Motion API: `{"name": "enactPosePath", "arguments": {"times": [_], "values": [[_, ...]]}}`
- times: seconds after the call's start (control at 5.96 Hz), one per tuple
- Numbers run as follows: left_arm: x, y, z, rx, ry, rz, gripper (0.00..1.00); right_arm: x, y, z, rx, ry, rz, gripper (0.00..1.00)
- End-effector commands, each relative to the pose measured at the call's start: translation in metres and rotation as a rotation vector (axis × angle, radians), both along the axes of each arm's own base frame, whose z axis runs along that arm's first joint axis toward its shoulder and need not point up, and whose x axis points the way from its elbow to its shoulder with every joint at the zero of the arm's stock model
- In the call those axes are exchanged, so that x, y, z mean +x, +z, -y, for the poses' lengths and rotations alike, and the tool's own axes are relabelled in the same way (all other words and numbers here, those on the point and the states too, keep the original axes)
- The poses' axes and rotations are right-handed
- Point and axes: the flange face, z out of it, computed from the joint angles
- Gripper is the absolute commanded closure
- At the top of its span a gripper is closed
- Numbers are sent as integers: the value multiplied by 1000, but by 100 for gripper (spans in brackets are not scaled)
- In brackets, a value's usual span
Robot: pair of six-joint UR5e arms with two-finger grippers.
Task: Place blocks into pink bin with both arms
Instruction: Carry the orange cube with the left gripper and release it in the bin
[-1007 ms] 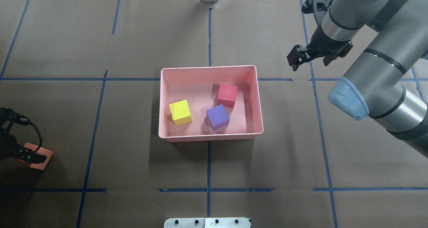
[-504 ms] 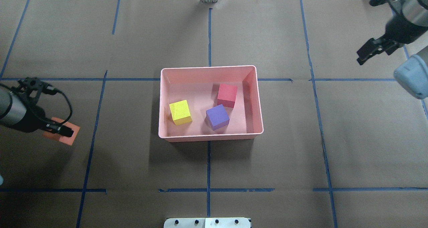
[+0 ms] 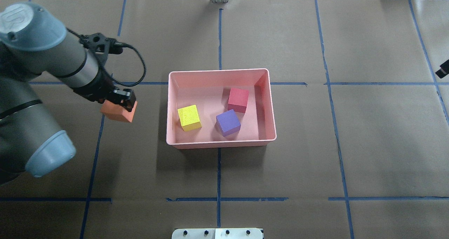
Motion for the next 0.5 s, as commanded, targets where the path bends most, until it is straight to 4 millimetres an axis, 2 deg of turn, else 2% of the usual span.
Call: {"name": "enactPosePath", "arguments": {"times": [0.0,0.17,0.34], "values": [[67,-92,39,-103,-71,-6,58,53,40,-26,11,-15,1,0],[114,-131,61,-133,-94,8,58,69,54,-38,13,-21,1,0],[160,-137,58,-112,-119,7,34,74,60,-47,4,-14,0,0]]}}
